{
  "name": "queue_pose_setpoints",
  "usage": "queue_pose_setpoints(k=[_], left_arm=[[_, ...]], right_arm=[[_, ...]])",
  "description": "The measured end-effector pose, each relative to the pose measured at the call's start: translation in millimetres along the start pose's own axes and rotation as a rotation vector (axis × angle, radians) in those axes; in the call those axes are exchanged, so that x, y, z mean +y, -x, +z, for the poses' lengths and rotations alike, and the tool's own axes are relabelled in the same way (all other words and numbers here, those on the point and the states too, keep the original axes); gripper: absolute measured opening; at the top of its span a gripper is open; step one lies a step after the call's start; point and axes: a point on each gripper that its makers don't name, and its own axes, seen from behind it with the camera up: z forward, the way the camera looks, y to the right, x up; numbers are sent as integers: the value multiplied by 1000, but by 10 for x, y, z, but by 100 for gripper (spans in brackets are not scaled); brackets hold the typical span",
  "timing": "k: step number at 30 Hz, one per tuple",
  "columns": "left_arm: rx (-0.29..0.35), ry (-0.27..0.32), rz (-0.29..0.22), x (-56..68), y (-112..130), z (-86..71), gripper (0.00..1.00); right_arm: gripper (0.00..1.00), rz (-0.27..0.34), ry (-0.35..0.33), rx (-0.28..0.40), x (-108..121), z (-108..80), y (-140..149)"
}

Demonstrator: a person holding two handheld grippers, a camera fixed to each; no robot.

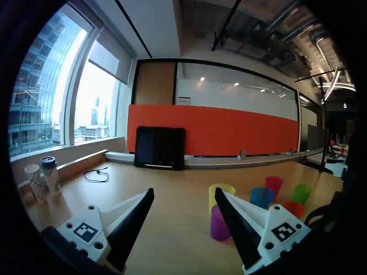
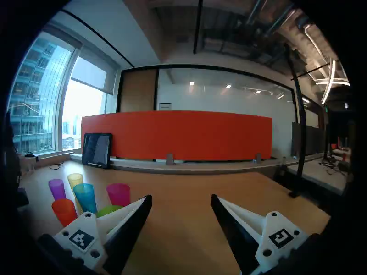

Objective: Pour water

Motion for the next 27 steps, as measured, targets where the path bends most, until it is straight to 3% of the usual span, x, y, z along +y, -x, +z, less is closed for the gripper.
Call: queue_pose_setpoints(k=[15,24,27], left_arm=[[-34,47,56,63,-822,126,99],[-6,62,88,92,-1341,184,99],[-10,82,89,158,-1462,191,99]], right_arm=[[99,22,-51,-14,109,83,-872],[99,31,-86,-9,45,132,-1367],[99,40,-96,-10,23,139,-1488]])
